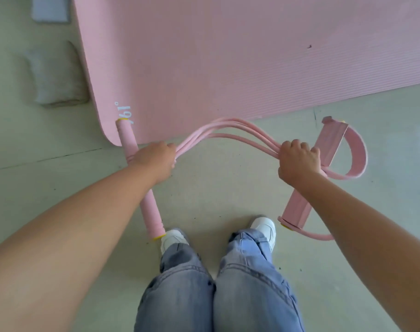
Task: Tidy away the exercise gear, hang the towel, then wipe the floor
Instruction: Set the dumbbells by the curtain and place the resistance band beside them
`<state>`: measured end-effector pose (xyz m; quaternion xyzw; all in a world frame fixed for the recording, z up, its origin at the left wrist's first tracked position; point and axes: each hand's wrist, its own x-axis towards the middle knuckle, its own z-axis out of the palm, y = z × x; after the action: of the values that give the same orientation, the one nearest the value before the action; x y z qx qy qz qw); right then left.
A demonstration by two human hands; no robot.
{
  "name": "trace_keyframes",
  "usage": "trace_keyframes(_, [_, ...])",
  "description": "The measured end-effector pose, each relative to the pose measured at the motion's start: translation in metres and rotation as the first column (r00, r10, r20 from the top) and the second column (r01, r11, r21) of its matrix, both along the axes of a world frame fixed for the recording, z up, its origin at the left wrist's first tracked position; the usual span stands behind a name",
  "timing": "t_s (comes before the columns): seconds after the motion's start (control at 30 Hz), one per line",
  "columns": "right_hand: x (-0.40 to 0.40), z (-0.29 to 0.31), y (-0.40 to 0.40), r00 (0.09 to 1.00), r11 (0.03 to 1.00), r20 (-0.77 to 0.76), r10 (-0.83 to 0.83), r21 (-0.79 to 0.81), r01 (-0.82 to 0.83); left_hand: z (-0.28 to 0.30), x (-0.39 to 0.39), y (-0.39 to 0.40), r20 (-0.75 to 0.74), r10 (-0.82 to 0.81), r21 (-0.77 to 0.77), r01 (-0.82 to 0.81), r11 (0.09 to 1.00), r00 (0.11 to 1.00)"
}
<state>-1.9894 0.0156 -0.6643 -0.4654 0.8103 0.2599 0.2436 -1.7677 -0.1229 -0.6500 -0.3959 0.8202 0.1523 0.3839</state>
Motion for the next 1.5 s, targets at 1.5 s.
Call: trace_keyframes(1.5, [-0.462,0.581,0.616,0.136,-0.053,0.373,-0.918,-0.454,0.889,0.600,-0.715,0.530,-0.352,-0.876,-0.461,0.752,0.470,0.331])
